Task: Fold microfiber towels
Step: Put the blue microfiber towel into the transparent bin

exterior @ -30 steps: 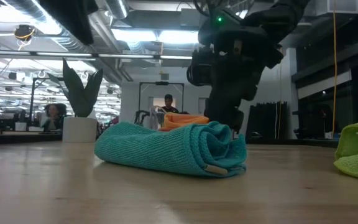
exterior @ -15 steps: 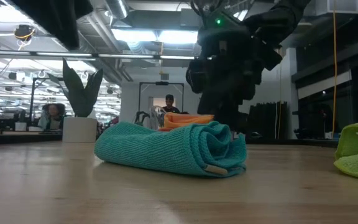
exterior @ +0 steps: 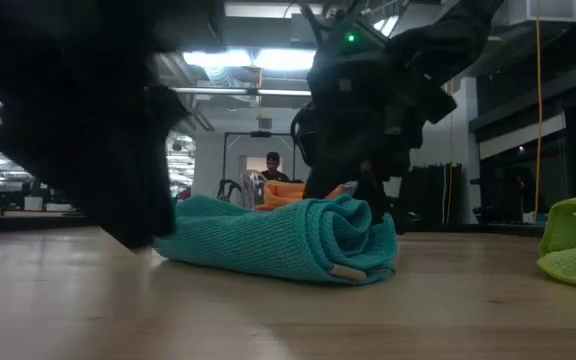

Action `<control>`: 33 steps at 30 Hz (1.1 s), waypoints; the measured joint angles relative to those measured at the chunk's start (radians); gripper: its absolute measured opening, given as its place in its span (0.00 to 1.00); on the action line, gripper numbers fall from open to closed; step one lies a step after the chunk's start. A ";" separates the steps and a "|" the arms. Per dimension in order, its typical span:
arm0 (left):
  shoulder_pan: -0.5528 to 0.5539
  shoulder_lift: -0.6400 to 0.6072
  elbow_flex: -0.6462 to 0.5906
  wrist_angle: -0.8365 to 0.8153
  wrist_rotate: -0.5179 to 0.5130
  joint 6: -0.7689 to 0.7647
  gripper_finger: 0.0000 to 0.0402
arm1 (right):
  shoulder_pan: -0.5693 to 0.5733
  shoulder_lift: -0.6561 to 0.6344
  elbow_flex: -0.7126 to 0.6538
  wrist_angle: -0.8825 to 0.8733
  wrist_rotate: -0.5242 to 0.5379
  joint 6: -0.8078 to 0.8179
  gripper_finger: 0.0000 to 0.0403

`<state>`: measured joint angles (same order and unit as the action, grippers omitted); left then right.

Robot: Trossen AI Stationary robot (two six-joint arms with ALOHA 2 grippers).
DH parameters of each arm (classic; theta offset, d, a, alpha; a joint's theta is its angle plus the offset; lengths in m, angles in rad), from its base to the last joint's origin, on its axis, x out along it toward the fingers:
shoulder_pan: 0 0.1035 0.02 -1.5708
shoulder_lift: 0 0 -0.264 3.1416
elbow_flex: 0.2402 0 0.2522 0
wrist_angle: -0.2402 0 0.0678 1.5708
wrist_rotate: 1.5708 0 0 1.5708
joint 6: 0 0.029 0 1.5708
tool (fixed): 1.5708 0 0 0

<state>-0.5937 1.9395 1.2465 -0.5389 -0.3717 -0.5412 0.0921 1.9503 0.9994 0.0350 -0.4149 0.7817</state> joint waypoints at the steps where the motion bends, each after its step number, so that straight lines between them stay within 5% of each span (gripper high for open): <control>1: 0.006 0.010 0.000 0.002 -0.011 0.012 0.34 | 0.006 0.000 0.000 0.007 0.009 0.003 0.79; 24: 0.072 0.031 0.000 0.063 -0.027 0.081 0.34 | 0.126 0.067 0.001 0.187 0.152 0.094 0.77; 28: 0.073 0.031 0.000 0.063 -0.027 0.081 0.34 | 0.141 0.069 0.000 0.194 0.208 0.100 0.67; 33: 0.072 0.030 0.000 0.063 -0.028 0.081 0.34 | 0.136 0.071 -0.002 0.191 0.210 0.083 0.37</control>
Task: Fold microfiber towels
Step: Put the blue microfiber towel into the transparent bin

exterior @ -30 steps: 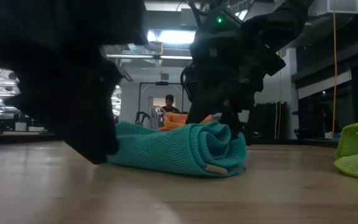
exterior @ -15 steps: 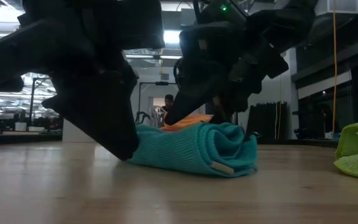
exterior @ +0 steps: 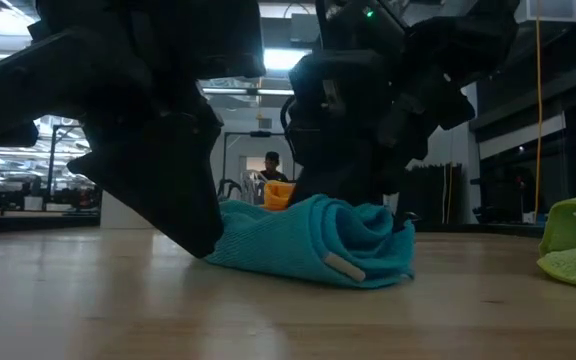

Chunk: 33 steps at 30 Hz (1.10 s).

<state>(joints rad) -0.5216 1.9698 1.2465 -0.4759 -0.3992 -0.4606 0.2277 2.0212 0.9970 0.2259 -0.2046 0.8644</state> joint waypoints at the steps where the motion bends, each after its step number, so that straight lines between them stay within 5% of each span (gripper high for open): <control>1: 0.000 0.000 0.000 0.000 -0.001 0.000 0.34 | -0.002 0.000 0.000 0.002 -0.003 -0.009 0.29; 3: 0.000 0.000 0.000 -0.001 -0.002 0.000 0.34 | -0.002 0.000 0.000 0.001 -0.029 -0.049 0.11; 5: -0.001 -0.004 0.000 -0.023 0.004 0.000 0.34 | -0.002 -0.007 0.000 0.009 -0.065 -0.080 0.05; 11: -0.034 -0.061 0.075 -0.383 0.015 -0.138 0.34 | -0.042 -0.120 -0.006 -0.034 -0.131 -0.130 0.03; 16: -0.079 -0.105 0.132 -0.630 -0.012 -0.269 0.34 | -0.145 -0.273 -0.003 -0.163 -0.054 -0.263 0.03; 25: -0.110 -0.114 0.106 -0.723 -0.028 -0.407 0.34 | -0.427 -0.515 0.001 -0.202 0.084 -0.506 0.03; 33: -0.089 -0.114 0.099 -0.718 -0.029 -0.423 0.34 | -0.687 -0.490 0.071 -0.233 0.105 -0.749 0.03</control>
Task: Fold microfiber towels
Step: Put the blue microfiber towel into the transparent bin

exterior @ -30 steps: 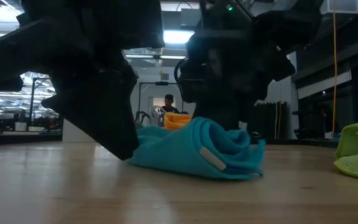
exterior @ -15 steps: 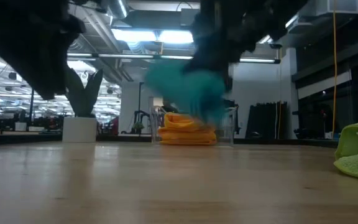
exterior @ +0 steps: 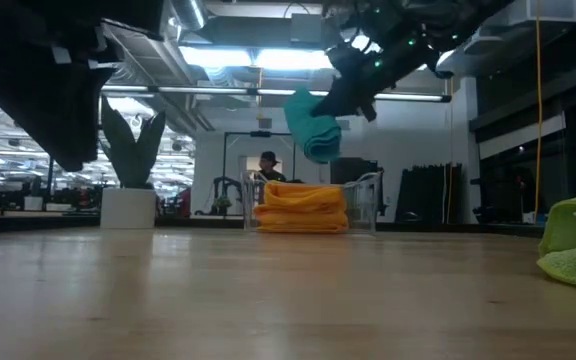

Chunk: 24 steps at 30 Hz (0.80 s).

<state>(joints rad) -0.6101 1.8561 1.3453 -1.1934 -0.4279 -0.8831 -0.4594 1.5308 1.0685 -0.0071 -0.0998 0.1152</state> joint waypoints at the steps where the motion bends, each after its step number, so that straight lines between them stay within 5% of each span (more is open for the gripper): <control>1: 0.005 0.000 0.000 0.000 0.000 0.000 0.34 | -0.022 0.009 0.026 -0.013 0.000 -0.036 0.03; 5: 0.021 0.000 0.000 0.000 0.000 0.002 0.34 | -0.068 0.068 0.152 -0.113 0.082 -0.234 0.03; 11: 0.043 0.000 0.000 0.000 -0.001 0.002 0.34 | -0.020 0.224 0.323 -0.301 0.416 -0.528 0.03; 17: 0.050 0.001 0.000 0.000 -0.001 0.004 0.34 | 0.098 0.381 0.352 -0.325 0.619 -0.664 0.03; 22: 0.049 0.001 0.000 0.000 -0.001 0.030 0.34 | 0.166 0.485 0.351 -0.296 0.891 -0.794 0.03; 24: 0.049 0.001 0.000 0.000 -0.001 0.029 0.34 | 0.181 0.506 0.351 -0.298 0.909 -0.806 0.06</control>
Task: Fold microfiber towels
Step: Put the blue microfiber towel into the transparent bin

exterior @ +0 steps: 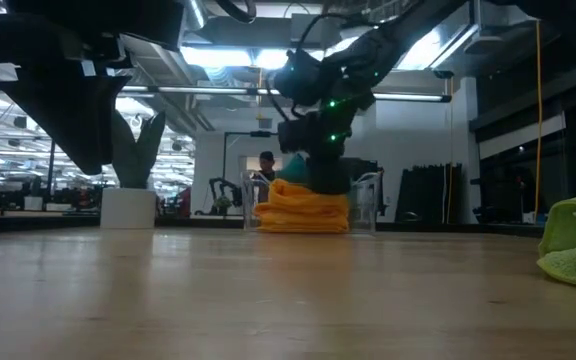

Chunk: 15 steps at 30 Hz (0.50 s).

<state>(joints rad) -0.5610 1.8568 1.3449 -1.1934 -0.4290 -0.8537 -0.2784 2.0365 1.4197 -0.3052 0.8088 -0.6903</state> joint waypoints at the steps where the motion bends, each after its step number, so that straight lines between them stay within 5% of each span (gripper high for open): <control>1: 0.000 0.000 0.000 0.000 0.000 0.000 0.34 | 0.007 0.005 0.000 0.000 -0.003 0.000 0.08; 6: 0.000 0.000 0.000 0.001 0.000 0.000 0.34 | 0.052 0.002 0.000 0.001 -0.076 0.001 0.24; 15: 0.000 0.000 0.000 0.002 -0.001 -0.001 0.34 | 0.118 -0.002 0.098 -0.159 -0.024 0.039 0.45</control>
<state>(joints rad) -0.5613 1.8572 1.3449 -1.1919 -0.4298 -0.8547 -0.1608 2.0346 1.5173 -0.4643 0.7853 -0.6514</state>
